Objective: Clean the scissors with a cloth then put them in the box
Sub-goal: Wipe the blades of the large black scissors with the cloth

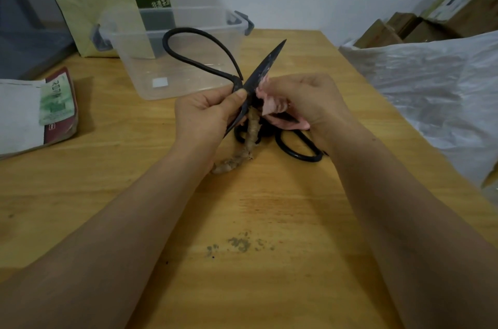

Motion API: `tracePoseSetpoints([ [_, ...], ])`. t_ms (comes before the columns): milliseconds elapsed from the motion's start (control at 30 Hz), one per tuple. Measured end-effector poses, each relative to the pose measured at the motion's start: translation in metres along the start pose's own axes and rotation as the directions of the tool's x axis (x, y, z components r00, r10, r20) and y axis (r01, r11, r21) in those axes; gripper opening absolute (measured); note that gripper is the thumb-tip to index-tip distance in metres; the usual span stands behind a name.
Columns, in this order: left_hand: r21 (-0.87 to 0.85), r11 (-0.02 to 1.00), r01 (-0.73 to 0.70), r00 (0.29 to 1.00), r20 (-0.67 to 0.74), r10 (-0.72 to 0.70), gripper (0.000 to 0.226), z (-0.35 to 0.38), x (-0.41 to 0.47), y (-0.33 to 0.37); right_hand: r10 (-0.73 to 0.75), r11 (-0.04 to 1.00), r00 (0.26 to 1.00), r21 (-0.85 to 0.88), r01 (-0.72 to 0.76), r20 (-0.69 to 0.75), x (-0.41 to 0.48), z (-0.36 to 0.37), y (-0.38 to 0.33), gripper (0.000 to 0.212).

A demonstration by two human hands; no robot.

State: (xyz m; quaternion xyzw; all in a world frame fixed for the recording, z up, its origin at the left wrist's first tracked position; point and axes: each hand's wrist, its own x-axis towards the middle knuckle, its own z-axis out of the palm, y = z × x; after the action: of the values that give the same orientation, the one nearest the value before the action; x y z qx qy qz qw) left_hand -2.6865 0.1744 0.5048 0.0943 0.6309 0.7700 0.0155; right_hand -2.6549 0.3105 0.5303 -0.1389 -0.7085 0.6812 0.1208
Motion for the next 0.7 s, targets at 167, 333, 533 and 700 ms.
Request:
tracePoseSetpoints([
  [167, -0.015, 1.0, -0.021, 0.999, 0.043, 0.021, 0.014, 0.002, -0.002, 0.001, -0.079, 0.997, 0.997, -0.014, 0.079, 0.007, 0.004, 0.003, 0.01, 0.008],
  [333, 0.0, 0.999, -0.033, 0.998, 0.048, 0.033, 0.014, 0.0, -0.001, 0.0, -0.007, 0.999, 0.984, 0.038, 0.001, 0.176, 0.006, -0.004, 0.004, 0.012],
  [533, -0.006, 0.999, -0.032, 0.996, 0.079, 0.032, 0.013, 0.001, -0.001, -0.001, -0.026, 1.0, 0.911, 0.024, 0.018, 0.411, 0.011, -0.029, 0.006, 0.035],
  [700, -0.012, 0.999, -0.042, 0.995, 0.092, 0.042, 0.014, 0.002, -0.003, -0.001, -0.064, 0.996, 0.868, -0.023, 0.087, 0.493, 0.009, -0.032, 0.006, 0.043],
])
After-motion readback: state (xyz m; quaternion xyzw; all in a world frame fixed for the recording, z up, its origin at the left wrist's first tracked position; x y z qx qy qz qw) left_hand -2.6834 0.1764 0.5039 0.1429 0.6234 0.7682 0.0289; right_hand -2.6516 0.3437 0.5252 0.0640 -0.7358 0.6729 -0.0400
